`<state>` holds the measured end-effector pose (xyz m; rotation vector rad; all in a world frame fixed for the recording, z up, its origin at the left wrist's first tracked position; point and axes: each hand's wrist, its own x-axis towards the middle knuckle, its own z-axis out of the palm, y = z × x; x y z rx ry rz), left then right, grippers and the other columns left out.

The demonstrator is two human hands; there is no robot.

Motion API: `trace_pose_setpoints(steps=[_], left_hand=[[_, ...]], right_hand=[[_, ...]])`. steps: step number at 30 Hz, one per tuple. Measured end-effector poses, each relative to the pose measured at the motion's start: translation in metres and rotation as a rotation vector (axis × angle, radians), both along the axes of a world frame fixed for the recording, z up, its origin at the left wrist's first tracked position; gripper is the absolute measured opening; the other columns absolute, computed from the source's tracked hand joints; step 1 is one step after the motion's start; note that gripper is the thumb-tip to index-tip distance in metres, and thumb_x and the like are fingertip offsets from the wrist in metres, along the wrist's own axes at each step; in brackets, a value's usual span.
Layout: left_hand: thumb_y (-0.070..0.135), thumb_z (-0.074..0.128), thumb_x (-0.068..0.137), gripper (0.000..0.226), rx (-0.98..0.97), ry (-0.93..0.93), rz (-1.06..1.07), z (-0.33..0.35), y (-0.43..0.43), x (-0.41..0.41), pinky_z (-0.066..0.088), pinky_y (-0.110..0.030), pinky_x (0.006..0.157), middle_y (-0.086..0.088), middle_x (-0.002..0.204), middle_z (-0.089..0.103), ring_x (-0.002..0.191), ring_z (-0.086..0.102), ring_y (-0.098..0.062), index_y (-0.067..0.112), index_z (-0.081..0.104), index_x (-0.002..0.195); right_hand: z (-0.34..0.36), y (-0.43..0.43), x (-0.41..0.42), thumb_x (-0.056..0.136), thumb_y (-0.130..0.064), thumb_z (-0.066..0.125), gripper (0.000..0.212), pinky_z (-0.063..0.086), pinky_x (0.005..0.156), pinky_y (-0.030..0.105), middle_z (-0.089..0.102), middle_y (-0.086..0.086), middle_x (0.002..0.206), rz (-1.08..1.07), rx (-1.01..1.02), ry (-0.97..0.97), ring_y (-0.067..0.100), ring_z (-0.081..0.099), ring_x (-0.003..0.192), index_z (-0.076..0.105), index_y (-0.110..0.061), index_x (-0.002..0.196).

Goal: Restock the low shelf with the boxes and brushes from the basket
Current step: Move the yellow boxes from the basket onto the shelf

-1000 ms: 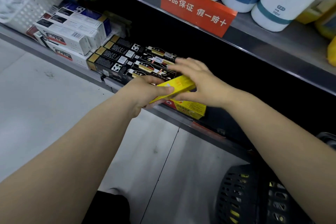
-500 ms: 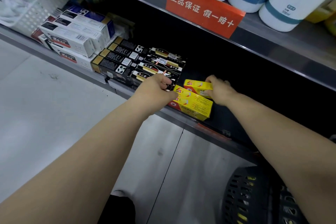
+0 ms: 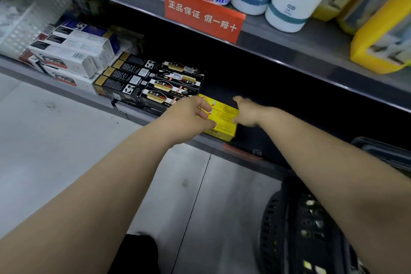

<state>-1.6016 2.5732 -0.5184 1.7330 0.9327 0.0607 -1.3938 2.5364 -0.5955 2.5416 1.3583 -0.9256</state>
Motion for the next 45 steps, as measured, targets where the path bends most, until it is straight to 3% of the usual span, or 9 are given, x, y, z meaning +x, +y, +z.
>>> trace_pose_setpoints(steps=[7,13,21,25,31,35,38,42,45], left_hand=[[0.017,0.070,0.081,0.025,0.164,-0.141,-0.269,0.031,-0.063,0.031,0.051,-0.025,0.078,0.006,0.096,0.062,0.092,0.062,-0.014,0.023,0.060,0.103],[0.026,0.064,0.085,0.023,0.564,-0.342,-0.648,0.063,-0.152,0.048,0.036,-0.015,0.083,0.013,0.101,0.063,0.097,0.052,-0.003,0.027,0.063,0.108],[0.038,0.050,0.094,0.031,0.650,-0.189,-1.100,0.047,-0.221,0.064,0.031,-0.017,0.091,0.016,0.126,0.053,0.117,0.044,-0.004,0.034,0.052,0.125],[0.039,0.051,0.093,0.032,0.662,-0.097,-1.103,0.047,-0.217,0.068,0.032,-0.016,0.089,0.018,0.126,0.052,0.114,0.046,-0.003,0.037,0.049,0.124],[0.041,0.052,0.091,0.042,0.818,0.026,-1.145,0.046,-0.232,0.069,0.023,-0.024,0.107,0.010,0.128,0.053,0.122,0.044,-0.011,0.031,0.045,0.131],[0.041,0.051,0.092,0.039,0.809,0.095,-1.138,0.046,-0.251,0.063,0.001,-0.027,0.115,0.011,0.120,0.057,0.115,0.051,-0.008,0.030,0.046,0.129],[0.038,0.048,0.094,0.041,0.727,0.025,-0.983,0.044,-0.262,0.062,0.019,-0.025,0.111,0.011,0.124,0.056,0.115,0.051,-0.009,0.025,0.044,0.132],[0.048,0.048,0.090,0.076,0.333,-0.034,-0.701,0.043,-0.276,0.062,0.029,-0.029,0.111,0.005,0.153,0.027,0.138,0.030,-0.011,0.018,0.013,0.150],[0.056,0.059,0.076,0.070,-0.109,-0.041,-0.542,0.044,-0.287,0.064,0.044,-0.030,0.099,0.013,0.129,0.050,0.114,0.053,-0.004,0.029,0.031,0.134]], right_hand=[[0.117,-0.110,-0.019,0.087,-0.006,0.063,0.023,0.047,0.081,0.020,0.063,0.000,0.106,-0.011,0.440,0.302,0.014,0.063,0.094,0.061,-0.015,0.108],[0.159,-0.274,-0.014,0.086,-0.003,0.062,0.027,0.049,0.077,0.018,0.065,-0.009,0.092,-0.202,0.639,0.304,0.001,0.061,0.081,0.061,-0.029,0.092],[0.072,-0.415,0.013,0.088,-0.023,0.063,0.037,0.048,0.088,0.033,0.054,0.004,0.127,-0.425,-0.019,0.133,0.021,0.056,0.110,0.052,-0.019,0.124],[0.047,-0.394,0.016,0.088,-0.022,0.063,0.062,0.042,0.091,0.035,0.033,0.011,0.147,-0.244,-0.144,0.033,0.029,0.047,0.122,0.033,-0.016,0.142],[0.008,-0.402,-0.019,0.076,-0.036,0.075,0.078,0.050,0.089,0.039,0.053,0.011,0.131,0.132,-0.545,0.081,0.031,0.055,0.114,0.035,-0.013,0.140],[0.004,-0.410,-0.026,0.087,-0.021,0.064,0.067,0.050,0.084,0.035,0.053,0.013,0.130,0.198,-0.387,0.005,0.033,0.056,0.111,0.028,-0.020,0.144],[0.033,-0.399,-0.014,0.083,-0.037,0.066,0.046,0.043,0.073,0.028,0.061,0.006,0.109,0.075,-0.185,0.037,0.027,0.058,0.099,0.053,-0.016,0.122],[0.095,-0.386,-0.012,0.077,-0.050,0.068,0.031,0.043,0.054,0.026,0.059,-0.004,0.062,-0.404,0.319,0.163,0.013,0.057,0.059,0.061,-0.019,0.075],[0.120,-0.382,-0.031,0.085,-0.052,0.058,0.031,0.057,0.062,0.029,0.068,-0.006,0.069,-0.644,0.636,0.454,0.012,0.067,0.067,0.066,-0.023,0.080]])
